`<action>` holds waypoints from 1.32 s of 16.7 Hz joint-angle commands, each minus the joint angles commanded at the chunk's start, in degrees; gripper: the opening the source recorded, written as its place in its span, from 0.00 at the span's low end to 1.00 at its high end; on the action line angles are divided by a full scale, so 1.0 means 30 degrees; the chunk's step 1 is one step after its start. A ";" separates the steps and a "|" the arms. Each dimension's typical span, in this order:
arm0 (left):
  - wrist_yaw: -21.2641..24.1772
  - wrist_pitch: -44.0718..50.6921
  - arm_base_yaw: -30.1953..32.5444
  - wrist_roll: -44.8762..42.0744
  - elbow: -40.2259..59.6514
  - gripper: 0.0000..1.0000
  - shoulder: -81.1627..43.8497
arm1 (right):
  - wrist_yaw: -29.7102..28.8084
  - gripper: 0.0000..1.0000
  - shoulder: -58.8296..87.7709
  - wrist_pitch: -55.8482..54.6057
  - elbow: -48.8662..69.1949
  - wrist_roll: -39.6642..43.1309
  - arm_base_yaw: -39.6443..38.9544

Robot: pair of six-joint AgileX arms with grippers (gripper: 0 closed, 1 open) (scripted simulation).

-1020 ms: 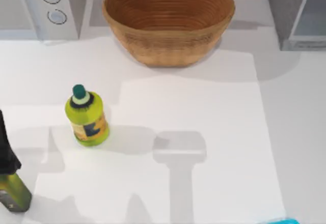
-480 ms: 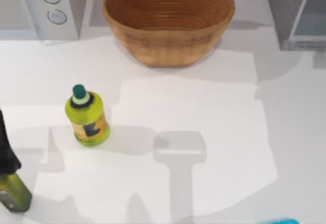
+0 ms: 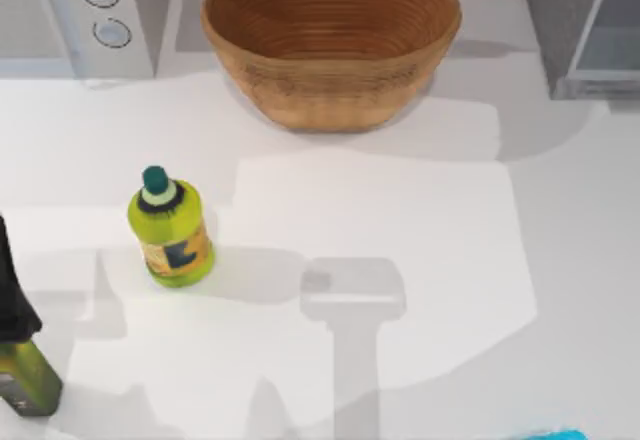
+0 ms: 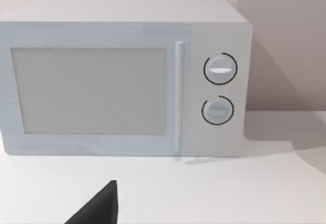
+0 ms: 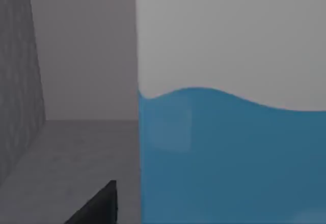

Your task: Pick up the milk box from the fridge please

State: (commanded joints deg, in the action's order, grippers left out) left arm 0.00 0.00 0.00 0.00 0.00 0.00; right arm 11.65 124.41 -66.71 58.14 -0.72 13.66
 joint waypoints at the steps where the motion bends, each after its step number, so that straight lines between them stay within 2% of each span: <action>1: 0.0000 0.0000 0.0000 0.0000 0.0000 1.00 0.0000 | -0.0099 1.00 0.0391 0.0377 0.0826 0.0003 -0.0096; 8: 0.0000 0.0000 0.0000 0.0000 0.0000 1.00 0.0000 | -0.0326 1.00 0.1083 0.1237 0.2226 0.0014 -0.0313; 21: 0.0000 0.0000 0.0000 0.0000 0.0000 1.00 0.0000 | -0.0326 0.02 0.1083 0.1237 0.2226 0.0014 -0.0313; 22: 0.0000 0.0000 0.0000 0.0000 0.0000 1.00 0.0000 | -0.0326 0.00 0.1083 0.1237 0.2226 0.0014 -0.0313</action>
State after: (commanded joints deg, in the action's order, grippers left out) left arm 0.00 0.00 0.00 0.00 0.00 0.00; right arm 10.67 127.66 -63.00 64.81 -0.68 12.71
